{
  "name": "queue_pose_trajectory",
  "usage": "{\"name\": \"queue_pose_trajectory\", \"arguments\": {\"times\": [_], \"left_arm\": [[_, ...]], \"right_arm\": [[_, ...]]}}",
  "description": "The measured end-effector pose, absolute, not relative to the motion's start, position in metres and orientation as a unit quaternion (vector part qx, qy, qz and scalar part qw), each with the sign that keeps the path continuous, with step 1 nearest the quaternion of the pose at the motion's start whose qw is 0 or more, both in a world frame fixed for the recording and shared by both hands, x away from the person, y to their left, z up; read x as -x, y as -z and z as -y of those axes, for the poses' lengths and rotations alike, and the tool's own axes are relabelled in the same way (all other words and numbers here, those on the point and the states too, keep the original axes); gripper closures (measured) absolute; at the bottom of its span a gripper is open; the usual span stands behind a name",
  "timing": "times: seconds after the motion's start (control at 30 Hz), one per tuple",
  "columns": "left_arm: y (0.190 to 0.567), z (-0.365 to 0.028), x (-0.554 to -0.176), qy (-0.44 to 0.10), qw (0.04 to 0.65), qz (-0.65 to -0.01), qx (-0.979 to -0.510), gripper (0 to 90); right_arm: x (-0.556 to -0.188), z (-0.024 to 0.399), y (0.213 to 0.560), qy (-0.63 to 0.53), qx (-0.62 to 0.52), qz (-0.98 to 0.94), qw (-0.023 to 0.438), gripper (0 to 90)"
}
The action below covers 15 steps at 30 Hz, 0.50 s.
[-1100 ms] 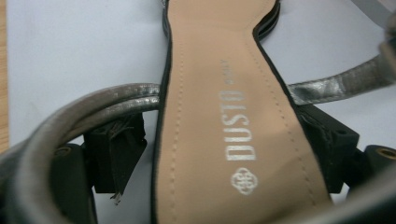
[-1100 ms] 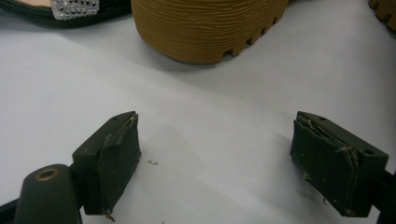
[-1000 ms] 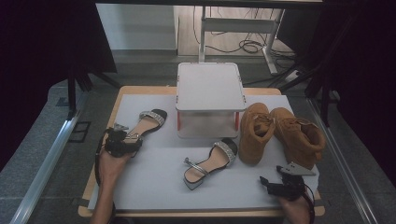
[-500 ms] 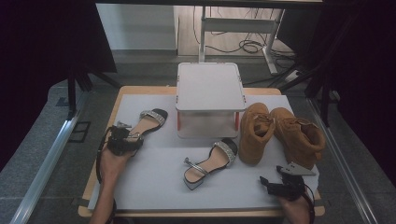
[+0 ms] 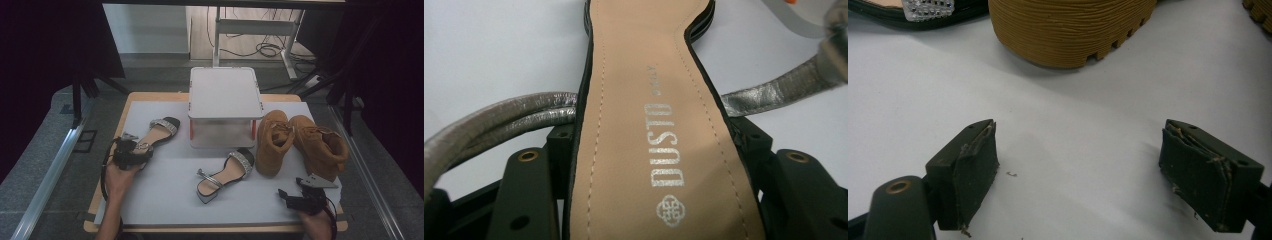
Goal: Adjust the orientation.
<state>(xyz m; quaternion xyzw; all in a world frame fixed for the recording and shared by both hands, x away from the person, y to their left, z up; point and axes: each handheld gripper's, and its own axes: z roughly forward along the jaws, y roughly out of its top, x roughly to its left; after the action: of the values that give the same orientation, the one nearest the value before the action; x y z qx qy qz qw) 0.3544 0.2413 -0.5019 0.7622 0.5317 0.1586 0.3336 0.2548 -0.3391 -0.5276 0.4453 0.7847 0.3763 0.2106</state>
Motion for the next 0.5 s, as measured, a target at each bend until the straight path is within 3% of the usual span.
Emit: {"name": "queue_pose_trajectory", "arguments": {"times": [0.5], "left_arm": [[0.484, -0.224, -0.314, -0.161, 0.355, -0.49, -0.78, 38.9]], "right_arm": [[-0.255, 0.339, 0.528, -0.376, -0.445, -0.785, 0.211, 15.5]]}}
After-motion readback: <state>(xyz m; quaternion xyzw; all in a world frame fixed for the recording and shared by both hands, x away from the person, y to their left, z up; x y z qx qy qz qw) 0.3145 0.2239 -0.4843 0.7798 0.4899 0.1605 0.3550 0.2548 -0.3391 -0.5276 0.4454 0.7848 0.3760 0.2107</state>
